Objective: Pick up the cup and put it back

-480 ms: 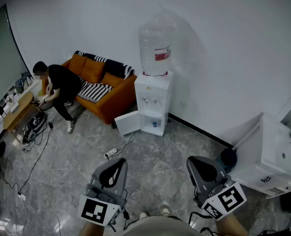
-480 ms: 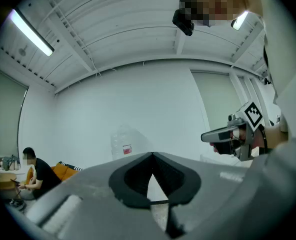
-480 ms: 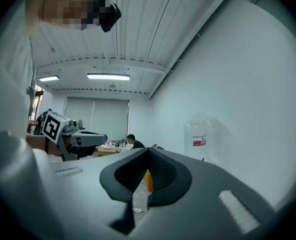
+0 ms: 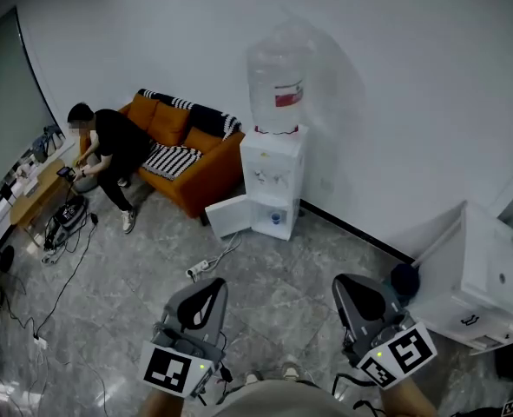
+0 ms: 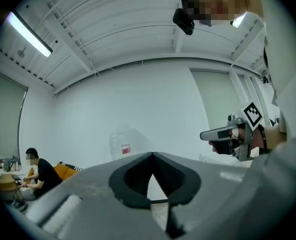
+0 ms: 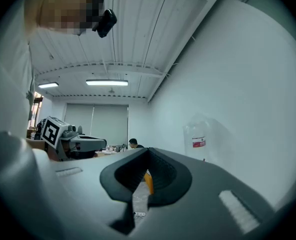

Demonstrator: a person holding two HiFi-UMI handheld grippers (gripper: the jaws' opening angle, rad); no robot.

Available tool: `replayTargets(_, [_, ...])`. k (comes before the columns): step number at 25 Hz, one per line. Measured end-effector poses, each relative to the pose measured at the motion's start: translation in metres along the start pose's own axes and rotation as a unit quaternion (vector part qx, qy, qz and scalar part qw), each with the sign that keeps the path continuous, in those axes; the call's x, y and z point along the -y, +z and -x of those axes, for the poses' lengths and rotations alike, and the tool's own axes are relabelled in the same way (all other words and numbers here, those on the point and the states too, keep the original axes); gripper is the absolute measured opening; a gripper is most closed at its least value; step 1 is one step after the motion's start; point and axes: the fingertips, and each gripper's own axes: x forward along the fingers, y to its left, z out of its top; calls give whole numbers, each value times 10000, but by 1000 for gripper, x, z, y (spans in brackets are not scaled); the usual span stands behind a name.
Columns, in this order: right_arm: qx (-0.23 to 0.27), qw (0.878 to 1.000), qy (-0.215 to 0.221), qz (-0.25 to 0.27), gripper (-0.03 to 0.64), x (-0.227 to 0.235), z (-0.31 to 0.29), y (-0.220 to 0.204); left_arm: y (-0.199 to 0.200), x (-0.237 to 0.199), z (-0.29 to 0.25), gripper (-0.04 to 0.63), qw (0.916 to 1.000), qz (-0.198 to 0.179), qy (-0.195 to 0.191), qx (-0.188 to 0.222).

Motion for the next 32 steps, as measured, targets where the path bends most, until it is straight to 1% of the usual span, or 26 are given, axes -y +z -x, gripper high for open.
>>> replayTargets(3, [-4, 9999, 54, 105, 3, 5, 5, 1, 2, 4, -2, 2, 10000, -69, 37, 6])
replayTargets(6, [-87, 9994, 252, 221, 6, 12, 9, 0, 0, 9, -5, 2, 9999, -67, 79, -28])
replayTargets(7, [-100, 9992, 315, 206, 78, 15, 11, 0, 0, 12, -6, 2, 9999, -90, 78, -46])
replayTargets(8, [-102, 9991, 346, 203, 132, 18, 13, 2, 1, 15, -7, 3, 9999, -125, 79, -61])
replayTargets(9, [-97, 9991, 342, 223, 138, 22, 16, 3, 1, 18, -9, 2, 9998, -156, 87, -77])
replayTargets(12, [-61, 9991, 320, 283, 147, 31, 24, 4, 3, 30, -13, 2, 9998, -113, 126, -129])
replayTargets(15, [-17, 9990, 398, 179, 158, 38, 30, -1, 2, 44, -17, 2, 9997, -38, 156, -183])
replayTargets(19, [-74, 9988, 472, 84, 169, 46, 38, -12, -8, 56, -22, 2, 9996, -190, 116, -190])
replayTargets(20, [-111, 9986, 511, 85, 172, 47, 39, -14, -9, 57, -24, 2, 9996, -178, 135, -189])
replayTargets(25, [-238, 9971, 706, 177, 183, 53, 36, -25, -17, 55, -36, 2, 9994, 10, 291, -200])
replayTargets(29, [-172, 9977, 651, 105, 184, 62, 25, -32, -25, 46, -48, 2, 9995, 49, 282, -164])
replayTargets(32, [-214, 9973, 684, 154, 184, 67, 7, -40, -30, 32, -66, 3, 9991, 241, 346, -42])
